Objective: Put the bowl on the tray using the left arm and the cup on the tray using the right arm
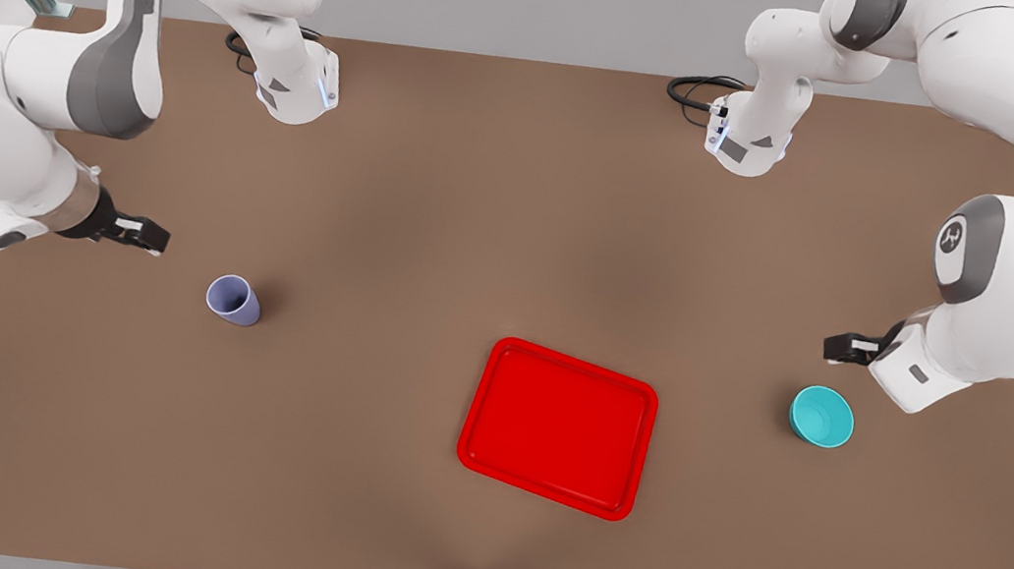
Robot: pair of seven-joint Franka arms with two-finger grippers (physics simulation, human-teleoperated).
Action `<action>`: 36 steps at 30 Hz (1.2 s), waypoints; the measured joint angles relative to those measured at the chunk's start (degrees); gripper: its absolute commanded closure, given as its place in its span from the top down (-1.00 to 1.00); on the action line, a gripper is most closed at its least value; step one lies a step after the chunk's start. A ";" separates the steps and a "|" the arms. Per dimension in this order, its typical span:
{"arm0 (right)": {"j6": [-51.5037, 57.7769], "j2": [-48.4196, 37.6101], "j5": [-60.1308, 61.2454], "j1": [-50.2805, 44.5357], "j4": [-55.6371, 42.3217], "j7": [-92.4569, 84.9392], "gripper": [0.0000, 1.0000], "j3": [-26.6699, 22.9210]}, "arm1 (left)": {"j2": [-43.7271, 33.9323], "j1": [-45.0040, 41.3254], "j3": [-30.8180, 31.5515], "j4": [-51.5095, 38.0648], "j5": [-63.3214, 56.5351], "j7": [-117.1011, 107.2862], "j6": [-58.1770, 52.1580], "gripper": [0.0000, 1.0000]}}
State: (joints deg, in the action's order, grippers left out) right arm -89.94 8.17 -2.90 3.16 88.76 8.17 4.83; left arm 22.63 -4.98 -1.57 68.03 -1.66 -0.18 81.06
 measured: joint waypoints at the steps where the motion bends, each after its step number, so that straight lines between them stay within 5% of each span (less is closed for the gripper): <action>1: 0.16 0.09 0.00 -0.04 -0.04 0.00 1.00 0.00 | 0.36 0.17 -0.15 0.00 -0.08 0.09 0.32 1.00; 10: 1.65 0.30 0.61 -0.18 -0.08 -0.99 1.00 0.00 | 18.70 15.26 -1.07 2.18 10.25 22.97 15.44 1.00; 23: -5.21 1.18 0.61 0.30 7.11 -1.58 1.00 0.00 | 25.01 17.60 -1.86 7.47 13.60 27.83 23.09 1.00; 28: -14.17 3.46 0.09 0.92 13.60 -2.90 1.00 -0.26 | 26.28 17.55 -1.86 7.47 13.68 27.78 23.09 -0.15; 36: -27.59 4.46 0.44 2.64 25.82 -6.40 1.00 -0.53 | 27.64 17.55 -1.86 7.38 14.18 27.43 23.97 -0.43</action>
State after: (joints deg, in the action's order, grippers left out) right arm -117.52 12.64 -2.46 5.80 114.58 1.77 4.30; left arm 50.27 12.57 -3.43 75.41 12.53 27.25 105.03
